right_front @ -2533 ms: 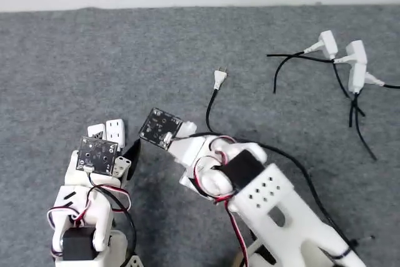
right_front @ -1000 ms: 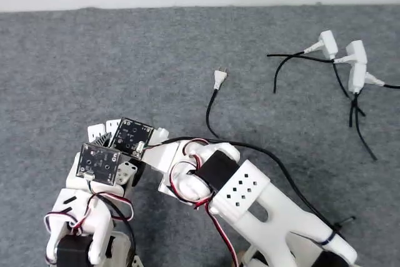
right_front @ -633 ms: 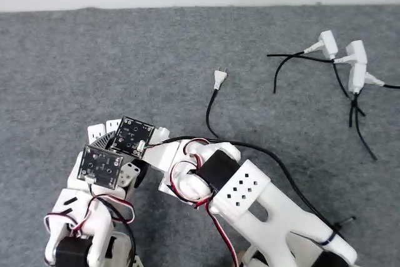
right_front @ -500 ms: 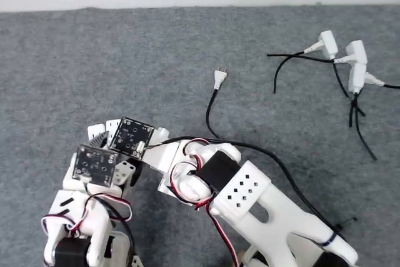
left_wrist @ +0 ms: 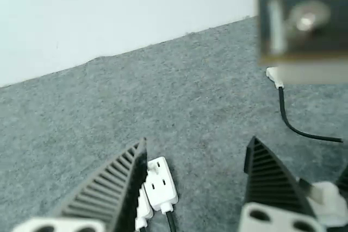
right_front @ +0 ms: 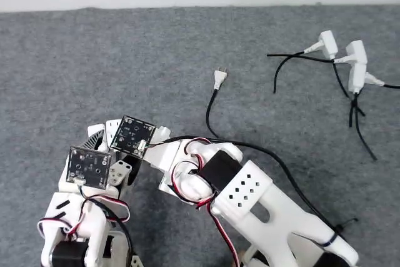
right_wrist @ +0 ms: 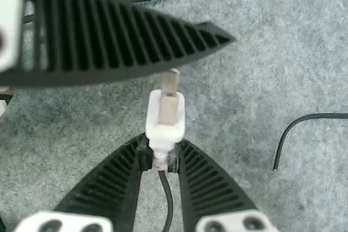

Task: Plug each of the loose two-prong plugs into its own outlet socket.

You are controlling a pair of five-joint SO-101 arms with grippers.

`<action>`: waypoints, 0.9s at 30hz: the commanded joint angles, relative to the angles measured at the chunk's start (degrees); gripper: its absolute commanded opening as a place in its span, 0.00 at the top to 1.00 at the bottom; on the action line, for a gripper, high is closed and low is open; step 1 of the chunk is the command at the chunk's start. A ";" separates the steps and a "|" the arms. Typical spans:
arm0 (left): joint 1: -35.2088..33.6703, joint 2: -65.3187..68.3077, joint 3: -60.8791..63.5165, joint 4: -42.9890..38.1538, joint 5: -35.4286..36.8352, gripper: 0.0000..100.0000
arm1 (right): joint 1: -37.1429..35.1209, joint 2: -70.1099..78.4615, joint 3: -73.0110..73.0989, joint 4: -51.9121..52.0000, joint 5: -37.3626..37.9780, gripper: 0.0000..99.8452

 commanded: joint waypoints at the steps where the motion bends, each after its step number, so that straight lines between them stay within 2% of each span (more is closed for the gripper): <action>1: 2.81 -1.05 -4.44 1.85 0.70 0.71 | 0.66 -1.89 -3.78 -0.40 -0.79 0.99; 18: 3.69 -1.05 -7.52 4.66 0.70 0.71 | 0.66 -2.42 -3.78 -0.40 -0.79 0.99; 23: 11.16 -1.05 -7.87 8.79 0.18 0.71 | 0.66 -2.42 -3.78 -0.31 -0.79 0.99; 27: 10.11 -1.05 -7.43 8.62 -0.97 0.71 | 0.66 -2.42 -3.78 0.04 -0.79 0.99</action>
